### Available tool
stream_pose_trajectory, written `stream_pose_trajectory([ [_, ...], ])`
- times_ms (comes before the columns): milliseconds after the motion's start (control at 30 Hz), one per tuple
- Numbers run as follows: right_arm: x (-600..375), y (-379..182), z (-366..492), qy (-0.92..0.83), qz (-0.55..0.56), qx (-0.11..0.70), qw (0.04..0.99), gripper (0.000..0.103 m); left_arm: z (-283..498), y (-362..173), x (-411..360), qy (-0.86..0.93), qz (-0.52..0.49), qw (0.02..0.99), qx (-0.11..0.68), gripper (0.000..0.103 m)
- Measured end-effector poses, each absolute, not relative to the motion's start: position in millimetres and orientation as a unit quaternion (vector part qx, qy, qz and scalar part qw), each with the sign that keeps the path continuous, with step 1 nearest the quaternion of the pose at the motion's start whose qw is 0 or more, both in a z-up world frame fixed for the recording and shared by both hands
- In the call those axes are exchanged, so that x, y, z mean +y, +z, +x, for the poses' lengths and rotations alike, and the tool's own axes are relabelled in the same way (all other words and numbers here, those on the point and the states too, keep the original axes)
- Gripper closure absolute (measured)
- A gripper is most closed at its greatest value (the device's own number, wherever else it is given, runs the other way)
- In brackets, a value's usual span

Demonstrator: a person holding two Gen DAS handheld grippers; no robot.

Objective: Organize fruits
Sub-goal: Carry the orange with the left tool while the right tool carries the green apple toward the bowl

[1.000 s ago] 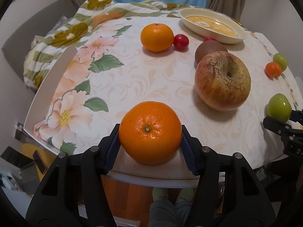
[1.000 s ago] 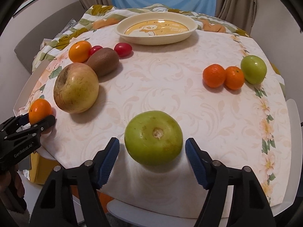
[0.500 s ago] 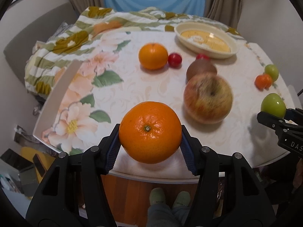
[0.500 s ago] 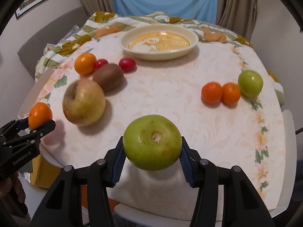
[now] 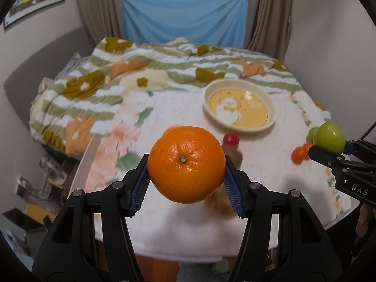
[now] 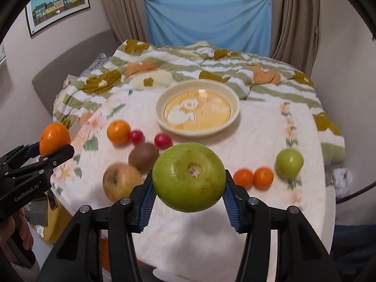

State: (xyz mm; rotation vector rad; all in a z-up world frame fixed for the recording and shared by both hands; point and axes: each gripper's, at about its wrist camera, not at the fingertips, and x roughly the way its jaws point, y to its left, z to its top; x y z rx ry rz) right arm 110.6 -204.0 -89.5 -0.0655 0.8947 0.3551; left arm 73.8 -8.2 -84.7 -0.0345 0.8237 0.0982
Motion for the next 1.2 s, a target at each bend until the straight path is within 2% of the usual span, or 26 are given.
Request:
stream_pose_trajectory([
  [233,-205.4,-76.5,147.9,0.149,-0.014,0.425,0.893,0.054,140.2,-72.2,-12.4,-0.002,-0.005,0.917,0.399,0.037],
  [500,-205.0,-75.3,202.6,0.103,0.008,0.431,0.896,0.054,232.9,-82.8,-22.2,-0.071,0.016,0.908,0.412,0.037],
  [800,-211.6,-95.0,249.6,0.043,0.041,0.447,0.893,0.054,323.4,-121.0,-44.1,-0.155,0.049,0.885,0.437,0.037],
  [1200,-215.8,-119.7,281.5,-0.005,0.064,0.466,0.883,0.054,378.8,-169.8,-68.8,-0.207,0.105,0.856,0.461,0.037],
])
